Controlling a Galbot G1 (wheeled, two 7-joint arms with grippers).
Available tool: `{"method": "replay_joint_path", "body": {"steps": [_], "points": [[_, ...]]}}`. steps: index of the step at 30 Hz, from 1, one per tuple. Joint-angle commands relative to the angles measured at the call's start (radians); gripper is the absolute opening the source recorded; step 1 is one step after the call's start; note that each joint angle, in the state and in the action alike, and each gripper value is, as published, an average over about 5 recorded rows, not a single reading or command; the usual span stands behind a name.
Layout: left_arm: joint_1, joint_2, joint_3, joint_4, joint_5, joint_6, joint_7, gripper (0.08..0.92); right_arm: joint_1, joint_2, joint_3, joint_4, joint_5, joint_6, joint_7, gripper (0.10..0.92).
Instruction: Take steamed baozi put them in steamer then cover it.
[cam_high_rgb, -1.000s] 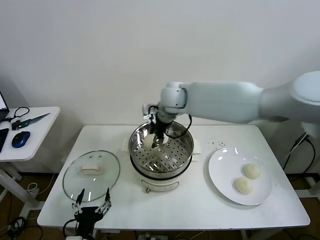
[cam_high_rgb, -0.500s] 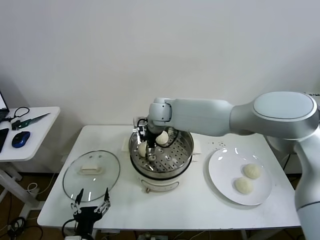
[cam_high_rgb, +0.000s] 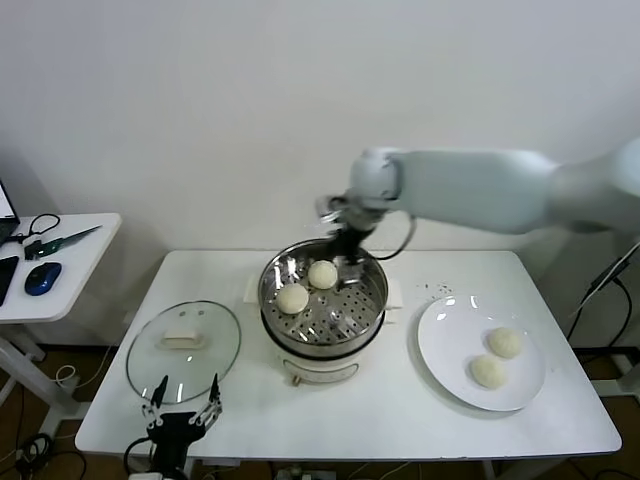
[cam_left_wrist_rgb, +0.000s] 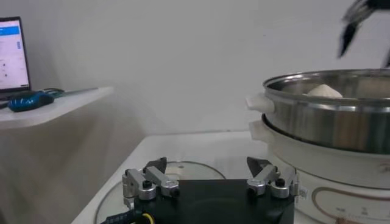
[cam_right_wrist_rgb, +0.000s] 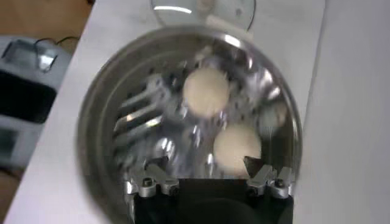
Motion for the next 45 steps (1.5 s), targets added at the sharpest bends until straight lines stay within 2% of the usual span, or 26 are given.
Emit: {"method": "replay_joint_path", "body": {"steps": [1, 6, 16, 25, 35, 45], "points": [[0.003, 0.000, 0.001, -0.006, -0.001, -0.002, -0.001, 0.823, 0.086, -0.455, -0.178, 0.133, -0.221, 0.159, -0.114, 0.823], [0.004, -0.011, 0.000, -0.010, 0.000, -0.001, -0.002, 0.823, -0.153, -0.570, -0.024, 0.104, -0.386, 0.156, -0.079, 0.823], [0.004, -0.029, -0.001, -0.016, 0.014, 0.006, 0.002, 0.823, -0.525, -0.609, 0.263, 0.078, -0.572, 0.113, -0.040, 0.823], [0.013, -0.034, -0.003, -0.010, 0.019, 0.001, 0.001, 0.823, -0.760, -0.583, 0.483, 0.037, -0.641, 0.067, 0.004, 0.823], [0.016, -0.036, -0.002, -0.009, 0.024, 0.000, 0.001, 0.823, -0.782, -0.555, 0.519, 0.002, -0.661, 0.057, 0.029, 0.823], [0.016, -0.032, -0.001, -0.009, 0.023, 0.000, 0.001, 0.823, -0.780, -0.570, 0.516, 0.029, -0.652, 0.043, 0.023, 0.823]]}}
